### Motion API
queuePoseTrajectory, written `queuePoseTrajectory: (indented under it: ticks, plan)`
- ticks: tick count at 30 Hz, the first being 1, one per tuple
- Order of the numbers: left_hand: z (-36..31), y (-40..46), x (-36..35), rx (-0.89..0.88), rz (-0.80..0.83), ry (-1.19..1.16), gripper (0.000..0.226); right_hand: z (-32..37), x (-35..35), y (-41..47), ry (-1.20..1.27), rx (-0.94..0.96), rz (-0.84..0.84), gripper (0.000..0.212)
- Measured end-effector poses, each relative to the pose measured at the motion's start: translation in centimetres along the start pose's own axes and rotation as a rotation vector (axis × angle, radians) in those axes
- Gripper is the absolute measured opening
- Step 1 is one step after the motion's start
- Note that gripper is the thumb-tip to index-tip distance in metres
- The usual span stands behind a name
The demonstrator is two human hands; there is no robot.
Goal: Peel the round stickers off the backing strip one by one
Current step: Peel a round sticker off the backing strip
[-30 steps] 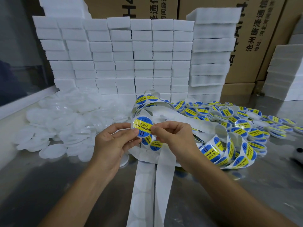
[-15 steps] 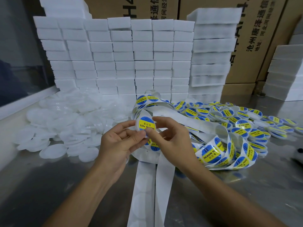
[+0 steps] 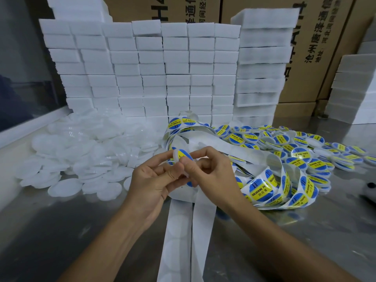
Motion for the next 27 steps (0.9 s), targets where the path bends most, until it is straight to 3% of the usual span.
queuePoseTrajectory:
  ticks: [6,14,17,19,21,23,27]
  plan:
    - [0.1,-0.3,-0.4,0.022,0.126,0.111,0.04,-0.3,0.8,0.7,0.063,-0.022,-0.063,0.042]
    - [0.2,-0.3,0.0,0.021,0.163,0.209,0.04,0.1,0.8,0.3,0.05,0.019,-0.081,0.044]
    - [0.5,-0.1,0.4,0.054,0.091,0.147,0.037,0.6,1.0,0.4,0.062,0.051,-0.067,0.027]
    - [0.7,0.0,0.8,0.063,0.015,0.124,0.028,0.7,0.6,0.4,0.07,0.074,0.037,0.01]
    - [0.7,0.2,1.3,0.061,-0.066,0.118,0.017,0.5,-0.1,0.2,0.016,0.057,0.144,0.035]
    - [0.6,0.3,1.7,0.058,-0.121,0.15,0.017,0.2,-0.6,0.2,0.017,-0.002,0.22,0.043]
    - [0.7,0.2,1.5,0.067,-0.086,0.198,0.022,0.1,-0.1,0.6,0.128,-0.04,0.218,0.004]
Point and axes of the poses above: each hand's wrist, its own y-axis towards the middle knuckle, its own x-axis out of the back of the hand, z = x × y, the point moved 5 cm from there along y, towards the middle knuckle, and after that the axes turned 14 degrees about -x, right-handed, at the moved point
